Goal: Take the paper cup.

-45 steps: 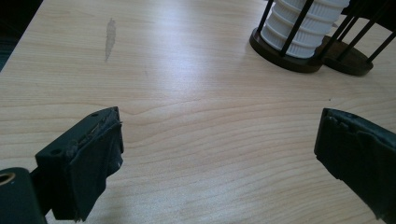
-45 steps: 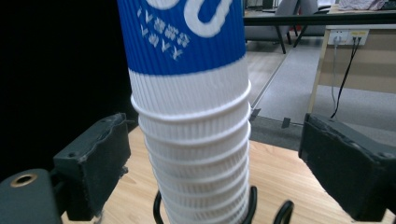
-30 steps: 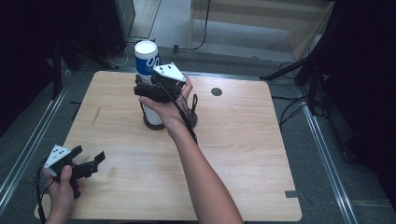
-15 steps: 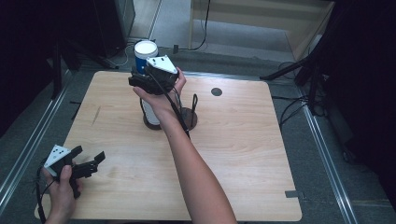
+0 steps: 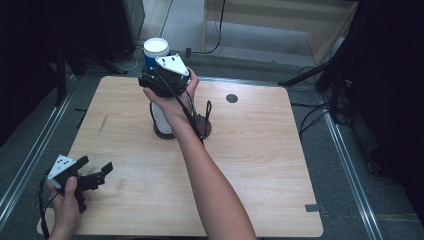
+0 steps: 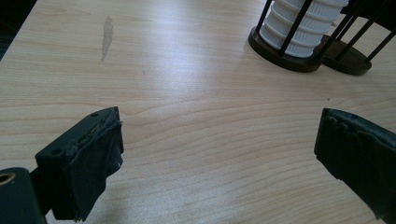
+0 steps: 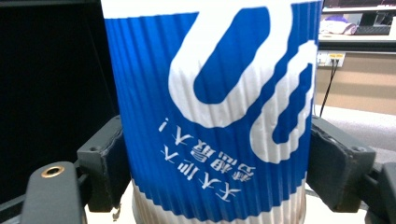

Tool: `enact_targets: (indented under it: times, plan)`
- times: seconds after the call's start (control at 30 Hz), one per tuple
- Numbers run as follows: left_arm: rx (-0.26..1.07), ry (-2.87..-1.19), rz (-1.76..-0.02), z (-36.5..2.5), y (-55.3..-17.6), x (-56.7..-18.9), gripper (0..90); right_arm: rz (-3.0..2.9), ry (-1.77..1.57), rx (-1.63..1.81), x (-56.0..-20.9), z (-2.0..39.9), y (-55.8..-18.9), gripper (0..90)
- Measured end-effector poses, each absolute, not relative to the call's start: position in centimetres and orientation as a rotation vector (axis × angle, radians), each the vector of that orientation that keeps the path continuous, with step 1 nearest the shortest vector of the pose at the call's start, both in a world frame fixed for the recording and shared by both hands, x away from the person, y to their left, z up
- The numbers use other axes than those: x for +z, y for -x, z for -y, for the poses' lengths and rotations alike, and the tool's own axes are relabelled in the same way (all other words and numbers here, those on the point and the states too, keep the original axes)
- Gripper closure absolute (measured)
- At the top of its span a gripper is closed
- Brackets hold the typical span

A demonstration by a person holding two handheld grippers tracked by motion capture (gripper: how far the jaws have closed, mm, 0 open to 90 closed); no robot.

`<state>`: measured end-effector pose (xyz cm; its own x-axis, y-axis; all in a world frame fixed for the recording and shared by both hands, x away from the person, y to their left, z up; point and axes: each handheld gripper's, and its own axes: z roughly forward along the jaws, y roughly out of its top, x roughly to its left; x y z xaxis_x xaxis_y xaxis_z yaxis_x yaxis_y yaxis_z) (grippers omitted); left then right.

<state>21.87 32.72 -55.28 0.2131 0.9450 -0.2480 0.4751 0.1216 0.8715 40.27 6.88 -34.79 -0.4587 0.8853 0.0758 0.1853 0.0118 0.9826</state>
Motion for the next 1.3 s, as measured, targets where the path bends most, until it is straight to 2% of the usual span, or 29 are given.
enact_targets:
  times: [0.77,1.3]
  plan:
    - [0.604,-1.503,-1.404,-32.7,-21.9,-55.3,2.1,-1.6,-1.091,1.597,-29.9,-5.0,-39.5,18.3]
    - [0.606,-1.509,-1.401,-32.6,-21.9,-55.3,2.1,-1.559,-1.11,1.56,-29.6,-0.8,-38.9,18.4]
